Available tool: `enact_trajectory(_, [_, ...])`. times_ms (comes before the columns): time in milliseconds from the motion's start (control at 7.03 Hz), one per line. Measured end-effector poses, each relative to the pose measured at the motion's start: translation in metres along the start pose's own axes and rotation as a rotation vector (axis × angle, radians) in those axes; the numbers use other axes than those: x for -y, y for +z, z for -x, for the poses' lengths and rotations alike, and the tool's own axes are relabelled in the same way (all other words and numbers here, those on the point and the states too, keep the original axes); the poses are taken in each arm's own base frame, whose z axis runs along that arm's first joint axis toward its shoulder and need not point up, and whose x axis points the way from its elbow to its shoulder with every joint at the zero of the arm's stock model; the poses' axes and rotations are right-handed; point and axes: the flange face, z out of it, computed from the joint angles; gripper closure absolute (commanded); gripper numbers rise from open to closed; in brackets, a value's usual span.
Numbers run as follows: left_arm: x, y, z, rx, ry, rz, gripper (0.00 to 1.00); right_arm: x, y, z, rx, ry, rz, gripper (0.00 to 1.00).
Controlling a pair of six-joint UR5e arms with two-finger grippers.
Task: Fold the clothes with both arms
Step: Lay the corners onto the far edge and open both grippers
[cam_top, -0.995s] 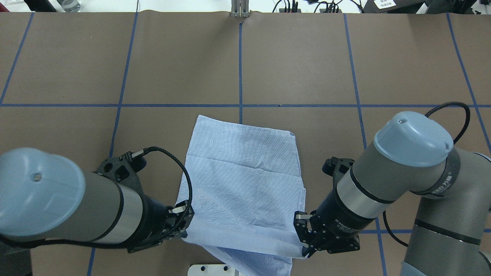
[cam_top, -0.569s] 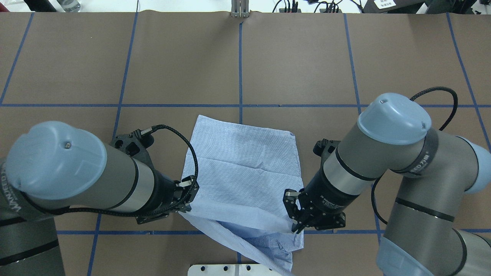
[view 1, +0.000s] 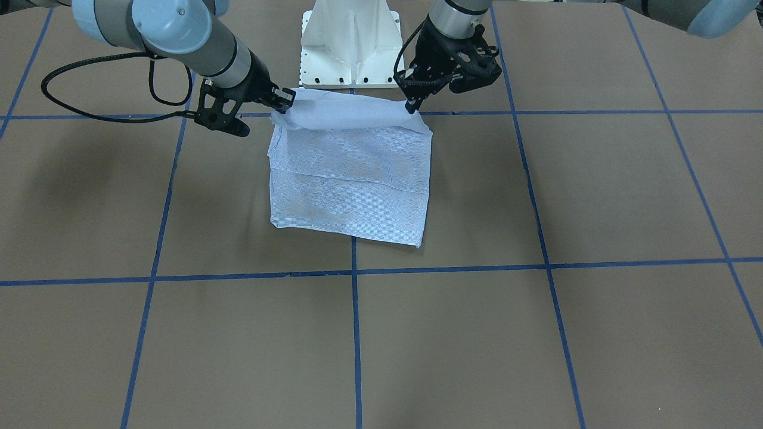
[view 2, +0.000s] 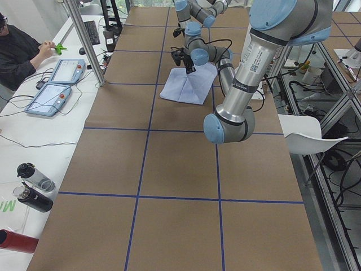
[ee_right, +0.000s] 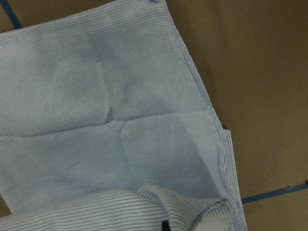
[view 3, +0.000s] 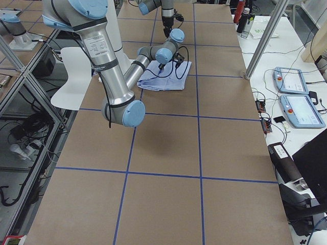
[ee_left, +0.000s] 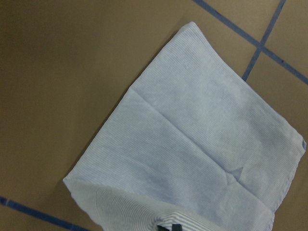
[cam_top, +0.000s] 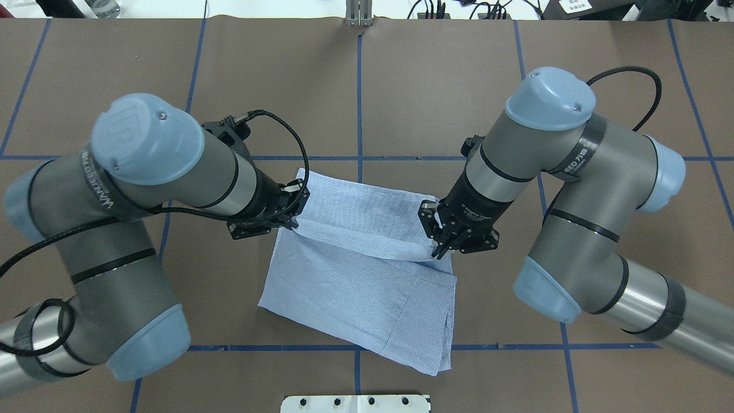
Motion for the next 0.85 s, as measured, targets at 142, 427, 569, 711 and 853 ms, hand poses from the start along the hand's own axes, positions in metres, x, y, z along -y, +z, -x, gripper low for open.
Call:
enact_trajectory(142, [0.015,0.022,-0.01,-0.011,0.003,-0.009,1.0,0.02,-0.001,0.011,-0.004,-0.001,-0.016,1.0])
enact_trajectory(427, [0.045,0.054,-0.018,-0.032,0.01,-0.028,1.0,0.055,0.005,0.035,-0.023,0.011,-0.034,1.0])
enact_trajectory(569, [0.065,0.06,-0.019,-0.034,0.017,-0.047,1.0,0.071,0.006,0.043,-0.029,0.013,-0.042,1.0])
enact_trajectory(711, [0.085,0.068,-0.017,-0.033,0.029,-0.066,1.0,0.086,0.008,0.047,-0.028,0.013,-0.051,1.0])
enact_trajectory(853, [0.1,0.08,-0.016,-0.037,0.037,-0.076,1.0,0.099,0.012,0.047,-0.027,0.014,-0.056,1.0])
